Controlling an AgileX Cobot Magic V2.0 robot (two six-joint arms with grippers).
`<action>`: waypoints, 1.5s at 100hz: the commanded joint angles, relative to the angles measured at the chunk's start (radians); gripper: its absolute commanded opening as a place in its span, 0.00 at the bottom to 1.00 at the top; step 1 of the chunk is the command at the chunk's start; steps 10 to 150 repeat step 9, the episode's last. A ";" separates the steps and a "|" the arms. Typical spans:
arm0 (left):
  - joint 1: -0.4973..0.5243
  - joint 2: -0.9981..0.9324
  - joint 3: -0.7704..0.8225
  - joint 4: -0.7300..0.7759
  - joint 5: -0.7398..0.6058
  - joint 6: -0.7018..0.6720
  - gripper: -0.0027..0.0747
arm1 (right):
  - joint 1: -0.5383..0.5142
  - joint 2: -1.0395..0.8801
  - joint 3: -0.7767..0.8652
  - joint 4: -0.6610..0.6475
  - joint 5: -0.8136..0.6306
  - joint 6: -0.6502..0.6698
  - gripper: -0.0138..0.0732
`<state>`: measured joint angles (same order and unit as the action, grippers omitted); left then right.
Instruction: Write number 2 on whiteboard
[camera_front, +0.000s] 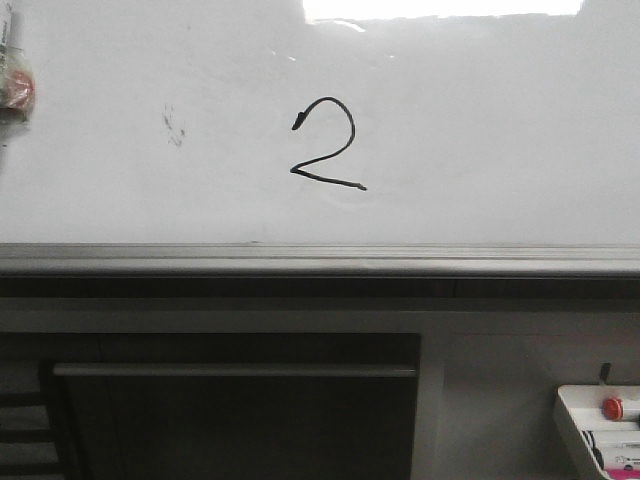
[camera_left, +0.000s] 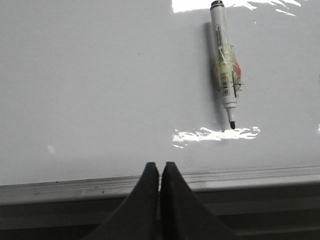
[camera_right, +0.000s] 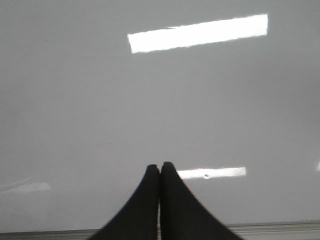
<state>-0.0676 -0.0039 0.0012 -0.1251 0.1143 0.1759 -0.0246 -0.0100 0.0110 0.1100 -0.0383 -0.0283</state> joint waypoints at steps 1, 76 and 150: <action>0.003 -0.028 0.031 -0.010 -0.073 -0.007 0.01 | -0.006 -0.017 0.022 -0.008 -0.085 -0.006 0.08; 0.003 -0.028 0.031 -0.010 -0.073 -0.007 0.01 | -0.006 -0.017 0.022 -0.008 -0.085 -0.006 0.08; 0.003 -0.028 0.031 -0.010 -0.073 -0.007 0.01 | -0.006 -0.017 0.022 -0.008 -0.085 -0.006 0.08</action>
